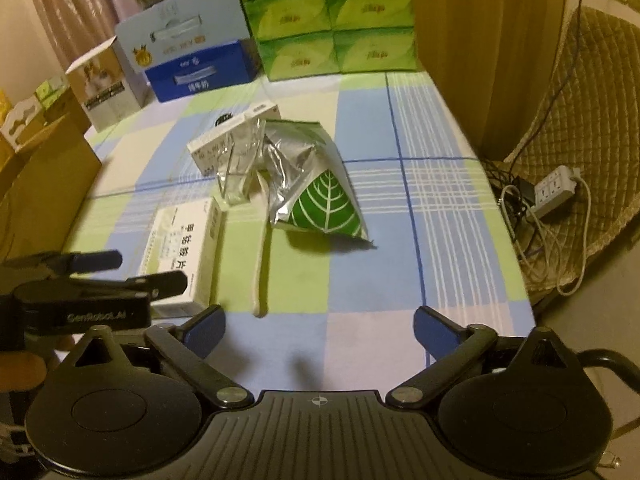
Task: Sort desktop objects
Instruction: 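Lower the left tool toward the white medicine box while the right tool grasps the white spoon, then grasp the white medicine box with the left tool while the right tool lifts the spoon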
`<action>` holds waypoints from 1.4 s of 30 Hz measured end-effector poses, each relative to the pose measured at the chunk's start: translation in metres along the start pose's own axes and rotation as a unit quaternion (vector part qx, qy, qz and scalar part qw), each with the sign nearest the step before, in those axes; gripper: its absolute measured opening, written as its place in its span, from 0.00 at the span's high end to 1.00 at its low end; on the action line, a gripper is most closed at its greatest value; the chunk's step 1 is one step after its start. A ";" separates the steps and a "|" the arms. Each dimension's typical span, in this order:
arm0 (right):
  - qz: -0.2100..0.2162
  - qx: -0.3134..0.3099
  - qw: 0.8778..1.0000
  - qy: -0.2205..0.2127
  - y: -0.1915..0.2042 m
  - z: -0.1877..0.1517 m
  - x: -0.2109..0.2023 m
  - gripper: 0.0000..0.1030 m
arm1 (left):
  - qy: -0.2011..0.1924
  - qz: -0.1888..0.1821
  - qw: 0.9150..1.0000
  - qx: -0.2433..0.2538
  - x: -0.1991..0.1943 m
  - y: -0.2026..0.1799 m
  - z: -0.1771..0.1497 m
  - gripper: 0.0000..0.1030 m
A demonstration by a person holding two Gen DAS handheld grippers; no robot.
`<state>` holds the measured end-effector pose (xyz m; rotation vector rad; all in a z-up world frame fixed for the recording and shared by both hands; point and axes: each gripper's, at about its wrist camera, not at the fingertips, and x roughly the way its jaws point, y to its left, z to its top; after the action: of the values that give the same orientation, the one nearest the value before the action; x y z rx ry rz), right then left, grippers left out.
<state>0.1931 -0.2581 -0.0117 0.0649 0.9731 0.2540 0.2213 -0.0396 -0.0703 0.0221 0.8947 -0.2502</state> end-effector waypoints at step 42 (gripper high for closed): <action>0.051 0.031 0.996 0.063 0.057 -0.046 0.024 0.99 | 0.030 0.000 0.999 0.045 -0.053 0.038 -0.058 0.31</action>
<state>0.1573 -0.2001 -0.0478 0.1575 1.1045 0.3251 0.1533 0.0153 -0.0689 0.1128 0.9419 -0.2913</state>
